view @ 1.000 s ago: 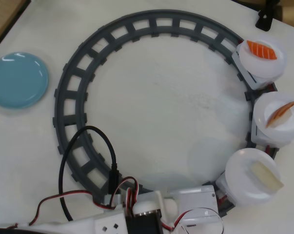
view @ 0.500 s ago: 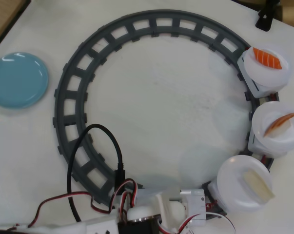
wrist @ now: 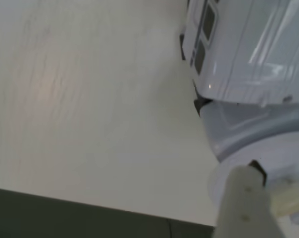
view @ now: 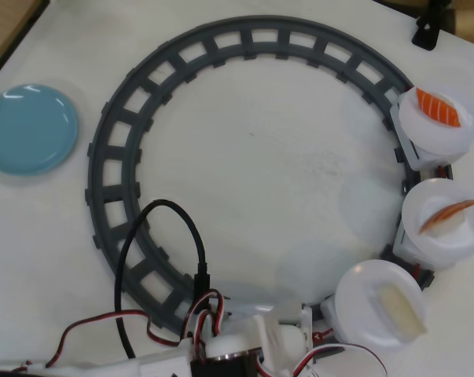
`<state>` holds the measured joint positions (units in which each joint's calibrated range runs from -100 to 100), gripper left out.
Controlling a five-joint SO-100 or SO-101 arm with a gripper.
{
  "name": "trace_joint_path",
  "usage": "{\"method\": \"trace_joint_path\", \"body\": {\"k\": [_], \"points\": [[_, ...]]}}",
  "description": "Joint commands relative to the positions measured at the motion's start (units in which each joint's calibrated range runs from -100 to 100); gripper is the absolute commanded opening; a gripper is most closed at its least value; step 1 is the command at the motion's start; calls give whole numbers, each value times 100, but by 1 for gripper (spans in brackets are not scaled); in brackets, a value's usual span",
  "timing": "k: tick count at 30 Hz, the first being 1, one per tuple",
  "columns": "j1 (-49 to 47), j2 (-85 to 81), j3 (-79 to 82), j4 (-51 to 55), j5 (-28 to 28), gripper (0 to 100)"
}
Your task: Pick up the sushi from the Shinkansen and put it on the blue dish
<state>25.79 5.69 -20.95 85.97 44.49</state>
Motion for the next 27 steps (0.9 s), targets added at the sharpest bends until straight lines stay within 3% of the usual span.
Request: {"method": "trace_joint_path", "body": {"k": [1, 5, 19, 27], "points": [[1, -51, -312, -304, -349, 28], [-114, -117, -312, -473, -730, 28], [-281, -26, -213, -278, -772, 28], [-211, -34, 165, -278, -160, 28]]}}
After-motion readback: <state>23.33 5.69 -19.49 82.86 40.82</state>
